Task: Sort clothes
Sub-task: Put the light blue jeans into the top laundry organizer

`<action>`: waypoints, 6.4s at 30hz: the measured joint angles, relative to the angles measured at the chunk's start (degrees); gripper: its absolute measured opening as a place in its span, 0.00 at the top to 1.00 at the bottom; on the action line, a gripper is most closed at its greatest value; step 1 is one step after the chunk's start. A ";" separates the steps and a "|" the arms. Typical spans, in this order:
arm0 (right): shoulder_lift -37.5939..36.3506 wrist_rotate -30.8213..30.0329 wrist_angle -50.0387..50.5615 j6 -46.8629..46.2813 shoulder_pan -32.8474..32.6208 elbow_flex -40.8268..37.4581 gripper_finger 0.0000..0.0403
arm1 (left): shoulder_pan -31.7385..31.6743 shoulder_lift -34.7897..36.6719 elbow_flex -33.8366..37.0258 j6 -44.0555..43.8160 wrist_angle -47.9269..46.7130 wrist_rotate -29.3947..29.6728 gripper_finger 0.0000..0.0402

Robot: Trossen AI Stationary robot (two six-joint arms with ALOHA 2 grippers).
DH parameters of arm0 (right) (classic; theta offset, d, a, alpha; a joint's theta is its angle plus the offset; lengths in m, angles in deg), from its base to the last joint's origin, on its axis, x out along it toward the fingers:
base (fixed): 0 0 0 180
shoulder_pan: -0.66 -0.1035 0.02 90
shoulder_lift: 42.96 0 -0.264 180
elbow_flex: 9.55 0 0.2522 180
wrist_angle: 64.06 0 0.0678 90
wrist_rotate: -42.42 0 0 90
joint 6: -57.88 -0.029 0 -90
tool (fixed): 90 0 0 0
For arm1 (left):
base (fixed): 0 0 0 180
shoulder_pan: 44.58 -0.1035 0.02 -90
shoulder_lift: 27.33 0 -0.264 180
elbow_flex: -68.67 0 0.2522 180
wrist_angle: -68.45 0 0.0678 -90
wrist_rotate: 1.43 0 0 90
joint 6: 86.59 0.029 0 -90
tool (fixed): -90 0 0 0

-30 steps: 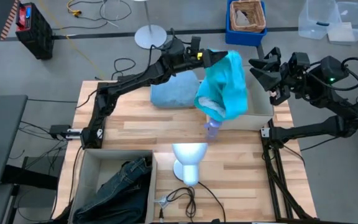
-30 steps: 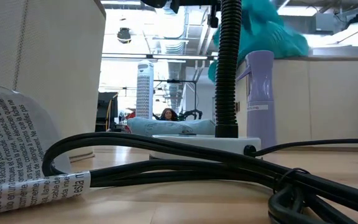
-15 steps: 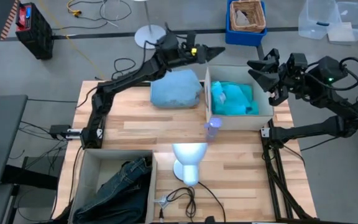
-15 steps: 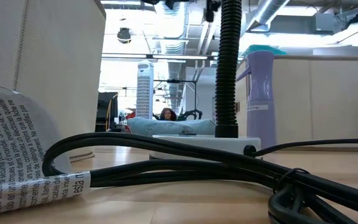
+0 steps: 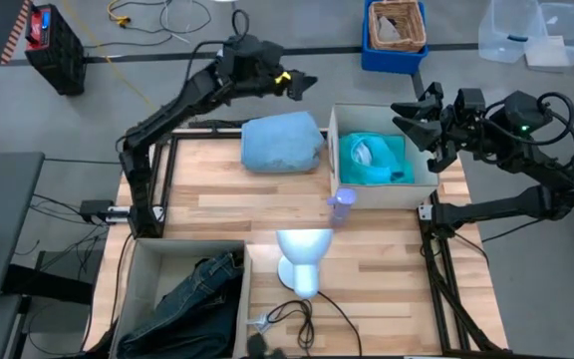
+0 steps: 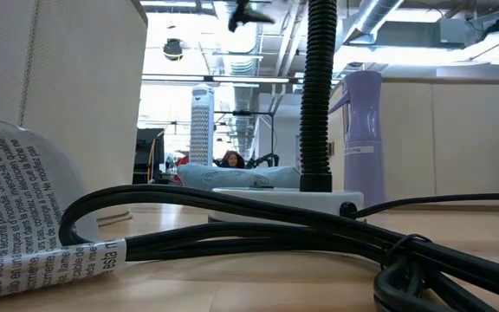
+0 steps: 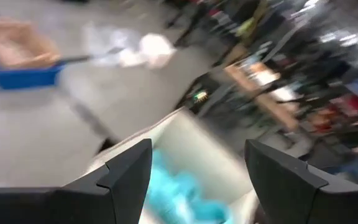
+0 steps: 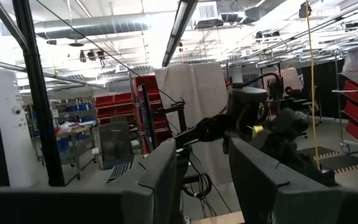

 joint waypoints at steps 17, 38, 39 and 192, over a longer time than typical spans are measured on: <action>0.00 -0.02 1.05 -0.02 0.00 0.00 0.60 | -11.67 2.15 0.00 -3.16 -26.51 -3.57 0.37; 0.00 -0.07 0.98 0.98 -0.02 0.00 0.60 | -17.47 2.08 23.94 -8.06 -30.84 -8.81 0.37; 0.00 -0.07 1.01 0.98 -0.02 0.00 0.60 | -17.70 2.06 24.62 -8.12 -31.41 -8.98 0.37; 4.52 -0.52 2.14 -5.49 -0.37 0.00 0.60 | -34.00 -17.08 16.17 20.16 -46.12 -31.85 0.54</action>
